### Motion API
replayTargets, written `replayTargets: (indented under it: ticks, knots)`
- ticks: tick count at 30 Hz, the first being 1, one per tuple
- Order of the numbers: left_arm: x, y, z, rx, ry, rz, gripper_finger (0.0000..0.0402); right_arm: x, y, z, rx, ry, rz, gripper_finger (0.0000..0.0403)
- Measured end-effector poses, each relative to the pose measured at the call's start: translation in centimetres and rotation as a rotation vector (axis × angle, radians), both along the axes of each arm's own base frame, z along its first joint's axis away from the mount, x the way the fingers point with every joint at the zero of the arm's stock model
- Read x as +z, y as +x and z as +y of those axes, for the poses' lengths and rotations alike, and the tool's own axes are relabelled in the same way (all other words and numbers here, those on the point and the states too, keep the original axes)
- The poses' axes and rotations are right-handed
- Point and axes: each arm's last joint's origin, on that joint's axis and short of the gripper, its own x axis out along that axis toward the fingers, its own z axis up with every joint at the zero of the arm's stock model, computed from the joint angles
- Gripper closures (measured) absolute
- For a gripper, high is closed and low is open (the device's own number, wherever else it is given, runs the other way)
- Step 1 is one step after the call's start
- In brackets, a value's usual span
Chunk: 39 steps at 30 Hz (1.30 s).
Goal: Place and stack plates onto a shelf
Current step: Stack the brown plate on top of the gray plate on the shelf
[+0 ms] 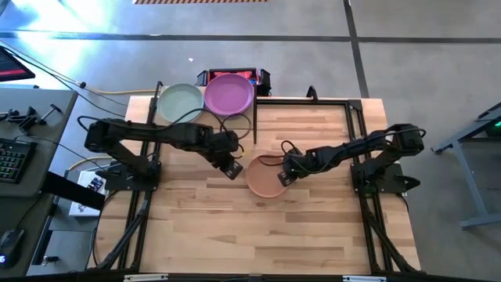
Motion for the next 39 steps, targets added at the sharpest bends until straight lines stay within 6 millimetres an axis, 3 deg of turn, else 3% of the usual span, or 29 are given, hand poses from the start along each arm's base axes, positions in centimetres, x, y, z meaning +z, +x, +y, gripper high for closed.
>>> replayTargets:
  ticks: [8, 16, 32, 39]
  knots:
    - [-1.4, 1.2, 0.0, -0.003, -0.008, 0.019, 0.0401, -0.3, 0.1, 0.0, -0.016, 0.01, 0.011, 0.0298]
    - [-1.5, 1.5, 0.0, -0.005, -0.011, 0.003, 0.0401, -0.3, 0.1, 0.0, 0.042, 0.003, 0.018, 0.0393]
    - [-1.5, 1.5, 0.1, 0.019, -0.023, 0.009, 0.04, -0.2, 0.0, 0.2, 0.141, 0.029, 0.025, 0.0402]
    - [-1.5, 1.4, 0.1, 0.018, -0.023, 0.012, 0.0368, 0.2, -0.3, 0.5, 0.18, 0.077, 0.022, 0.0403]
